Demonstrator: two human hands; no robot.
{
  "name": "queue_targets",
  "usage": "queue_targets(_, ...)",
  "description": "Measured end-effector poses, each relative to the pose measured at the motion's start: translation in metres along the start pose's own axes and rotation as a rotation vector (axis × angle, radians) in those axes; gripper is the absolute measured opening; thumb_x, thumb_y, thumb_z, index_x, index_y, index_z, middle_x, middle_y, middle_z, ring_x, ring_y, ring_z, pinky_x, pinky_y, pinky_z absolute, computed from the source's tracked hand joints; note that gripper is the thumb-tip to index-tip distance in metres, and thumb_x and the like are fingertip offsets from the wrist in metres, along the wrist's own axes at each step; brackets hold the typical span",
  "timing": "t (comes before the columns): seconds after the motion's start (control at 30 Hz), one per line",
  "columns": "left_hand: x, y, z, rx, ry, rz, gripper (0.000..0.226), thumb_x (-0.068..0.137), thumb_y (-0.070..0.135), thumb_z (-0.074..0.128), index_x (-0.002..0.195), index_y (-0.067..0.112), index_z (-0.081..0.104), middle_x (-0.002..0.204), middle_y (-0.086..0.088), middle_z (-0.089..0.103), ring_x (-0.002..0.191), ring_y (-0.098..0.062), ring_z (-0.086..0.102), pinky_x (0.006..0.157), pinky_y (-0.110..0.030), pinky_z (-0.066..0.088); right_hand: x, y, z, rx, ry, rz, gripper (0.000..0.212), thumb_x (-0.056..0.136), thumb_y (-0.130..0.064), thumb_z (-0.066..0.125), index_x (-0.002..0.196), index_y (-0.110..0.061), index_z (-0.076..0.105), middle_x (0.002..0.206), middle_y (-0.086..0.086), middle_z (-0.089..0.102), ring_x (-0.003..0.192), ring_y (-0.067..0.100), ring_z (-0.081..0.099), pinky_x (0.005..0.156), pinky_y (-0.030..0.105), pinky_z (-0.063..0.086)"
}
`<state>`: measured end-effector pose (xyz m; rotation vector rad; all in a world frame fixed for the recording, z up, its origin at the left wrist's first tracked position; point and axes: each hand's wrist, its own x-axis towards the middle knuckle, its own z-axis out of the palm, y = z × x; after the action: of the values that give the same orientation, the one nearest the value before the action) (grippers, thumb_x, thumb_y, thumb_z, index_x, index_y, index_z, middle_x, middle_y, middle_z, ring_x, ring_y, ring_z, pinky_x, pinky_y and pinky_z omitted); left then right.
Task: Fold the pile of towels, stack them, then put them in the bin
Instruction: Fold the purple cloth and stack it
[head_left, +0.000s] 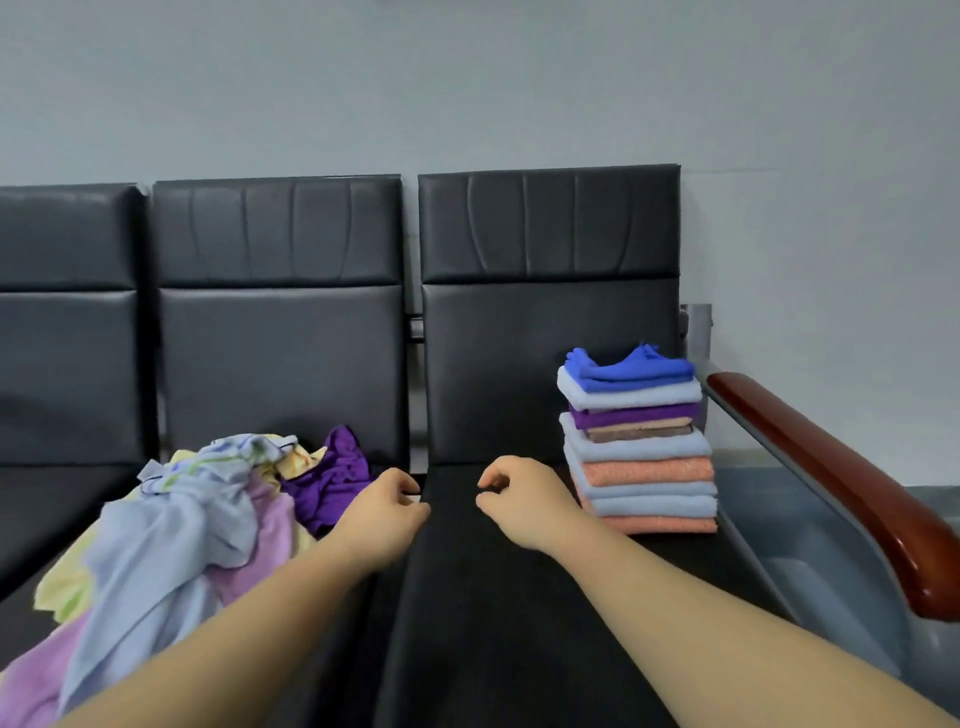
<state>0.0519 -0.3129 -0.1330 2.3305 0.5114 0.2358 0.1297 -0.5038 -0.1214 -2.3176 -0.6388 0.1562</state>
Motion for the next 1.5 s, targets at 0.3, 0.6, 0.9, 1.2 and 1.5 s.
queue_targets(0.3, 0.037, -0.092, -0.050, 0.106, 0.095, -0.116, 0.026, 0.092, 0.024, 0.067, 0.116, 0.020, 0.059, 0.089, 0.010, 0.065, 0.080, -0.009, 0.063, 0.068, -0.027, 0.048, 0.057, -0.042, 0.082, 0.021, -0.126, -0.062, 0.012, 0.095, -0.022, 0.065, 0.103, -0.031, 0.065, 0.106, -0.010, 0.064, 0.095, 0.012, 0.061, 0.069, 0.021, 0.045)
queue_targets(0.6, 0.102, -0.135, -0.011, 0.295, -0.040, -0.052, 0.049, 0.092, 0.027, 0.058, 0.139, 0.020, 0.049, 0.136, -0.008, 0.054, 0.123, -0.031, 0.059, 0.104, -0.040, 0.047, 0.153, -0.031, 0.158, -0.208, -0.265, -0.042, 0.057, 0.096, -0.008, 0.049, 0.150, -0.025, 0.047, 0.153, -0.003, 0.036, 0.126, 0.028, 0.055, 0.104, 0.038, 0.048)
queue_targets(0.9, 0.123, -0.162, 0.008, 0.550, -0.024, -0.072, 0.035, 0.099, 0.036, 0.052, 0.126, 0.016, 0.053, 0.127, -0.009, 0.051, 0.114, -0.035, 0.060, 0.088, -0.042, 0.049, 0.193, -0.009, 0.193, -0.407, -0.229, -0.142, 0.026, 0.097, -0.009, 0.056, 0.115, -0.022, 0.070, 0.121, 0.006, 0.063, 0.108, 0.031, 0.063, 0.087, 0.036, 0.051)
queue_targets(1.2, 0.089, -0.113, 0.010, 0.390, -0.120, 0.078, 0.008, 0.092, 0.031, 0.052, 0.090, 0.032, 0.059, 0.104, 0.002, 0.072, 0.100, -0.026, 0.066, 0.087, -0.039, 0.053, 0.119, 0.001, 0.073, -0.091, -0.335, -0.054, 0.008, 0.097, -0.027, 0.070, 0.094, -0.023, 0.075, 0.087, -0.004, 0.075, 0.080, 0.013, 0.068, 0.074, 0.030, 0.054)
queue_targets(1.5, 0.044, -0.011, 0.017, -0.101, -0.185, 0.207, 0.012, 0.096, 0.030, 0.063, 0.094, 0.019, 0.065, 0.084, 0.001, 0.068, 0.075, -0.013, 0.059, 0.074, -0.034, 0.050, 0.040, 0.018, -0.038, 0.790, -0.308, 0.190, 0.012, 0.105, -0.011, 0.058, 0.099, -0.013, 0.067, 0.091, 0.003, 0.072, 0.082, 0.013, 0.073, 0.070, 0.025, 0.055)
